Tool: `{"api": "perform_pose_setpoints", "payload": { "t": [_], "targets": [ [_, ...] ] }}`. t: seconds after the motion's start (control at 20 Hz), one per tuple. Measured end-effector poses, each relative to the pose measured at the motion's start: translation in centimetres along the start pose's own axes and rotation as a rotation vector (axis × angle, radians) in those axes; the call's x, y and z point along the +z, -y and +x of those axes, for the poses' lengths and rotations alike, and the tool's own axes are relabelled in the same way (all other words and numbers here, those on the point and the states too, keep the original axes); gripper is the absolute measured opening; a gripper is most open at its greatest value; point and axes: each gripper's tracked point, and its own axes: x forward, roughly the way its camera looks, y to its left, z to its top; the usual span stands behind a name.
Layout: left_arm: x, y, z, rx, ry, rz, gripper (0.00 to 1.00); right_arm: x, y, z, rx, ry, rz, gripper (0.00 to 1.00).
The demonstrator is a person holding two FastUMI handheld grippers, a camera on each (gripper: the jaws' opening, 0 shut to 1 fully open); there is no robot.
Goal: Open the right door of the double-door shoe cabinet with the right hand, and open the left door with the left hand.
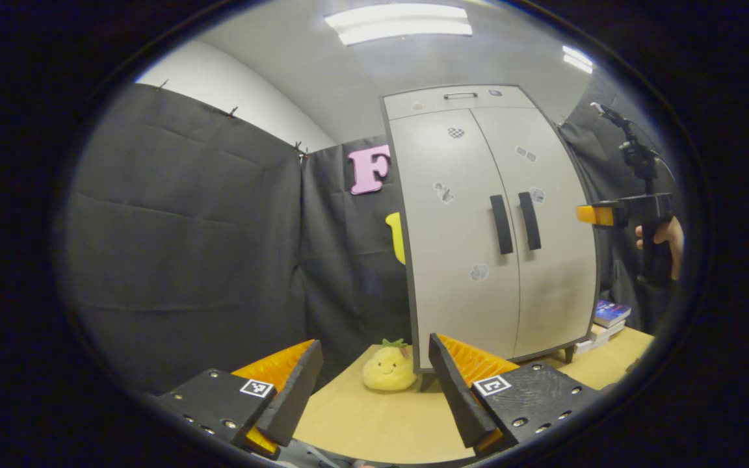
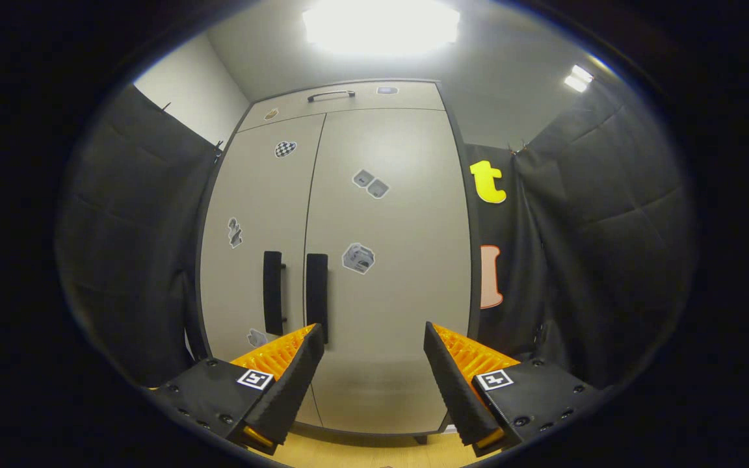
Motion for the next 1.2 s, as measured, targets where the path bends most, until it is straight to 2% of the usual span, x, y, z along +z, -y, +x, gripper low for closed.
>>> {"api": "perform_pose_setpoints", "payload": {
  "t": [0.45, 0.6, 0.9, 1.05, 1.2],
  "targets": [
    [-1.2, -5.4, -2.3, 0.126, -0.032, 0.002, 0.95, 1.5, -4.0, 5.9, 0.032, 0.007, -0.038, 0.97],
    [-1.5, -6.8, -2.9, 0.158, -0.039, -0.011, 0.95, 1.2, -5.3, 7.7, 0.038, -0.027, -0.027, 0.97],
    [-2.2, -8.0, -3.8, 0.184, -0.064, -0.010, 0.95, 0.2, -6.8, 11.2, 0.031, -0.092, -0.069, 0.97],
    [-2.3, -8.4, -4.0, 0.194, -0.064, 0.000, 0.95, -0.8, -7.4, 12.5, 0.036, -0.138, -0.036, 0.97],
    [-2.4, -8.7, -3.7, 0.200, -0.071, 0.004, 0.94, -1.7, -7.2, 13.3, 0.011, -0.172, -0.014, 0.90]
  ]
}}
